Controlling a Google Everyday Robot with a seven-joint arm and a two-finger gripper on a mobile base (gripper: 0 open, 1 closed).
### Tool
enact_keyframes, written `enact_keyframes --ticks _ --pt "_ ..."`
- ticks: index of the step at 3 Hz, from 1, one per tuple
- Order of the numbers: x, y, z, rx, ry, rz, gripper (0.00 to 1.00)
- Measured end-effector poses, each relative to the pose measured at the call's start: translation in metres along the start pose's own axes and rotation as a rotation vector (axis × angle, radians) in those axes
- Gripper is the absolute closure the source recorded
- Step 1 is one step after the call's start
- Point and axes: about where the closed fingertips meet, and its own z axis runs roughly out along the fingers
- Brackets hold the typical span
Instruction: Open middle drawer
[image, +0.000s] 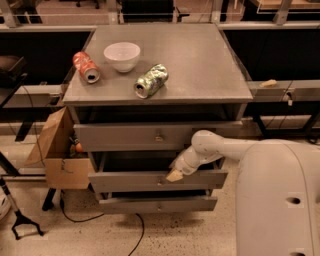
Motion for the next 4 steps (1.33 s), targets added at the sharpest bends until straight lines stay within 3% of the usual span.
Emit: enact_keyframes --ticks 3,4 --pt "0.011 0.010 0.001 0.001 0.000 -0.015 0.07" --pt "0.025 0.024 0.004 0.004 0.004 -0.039 0.00"
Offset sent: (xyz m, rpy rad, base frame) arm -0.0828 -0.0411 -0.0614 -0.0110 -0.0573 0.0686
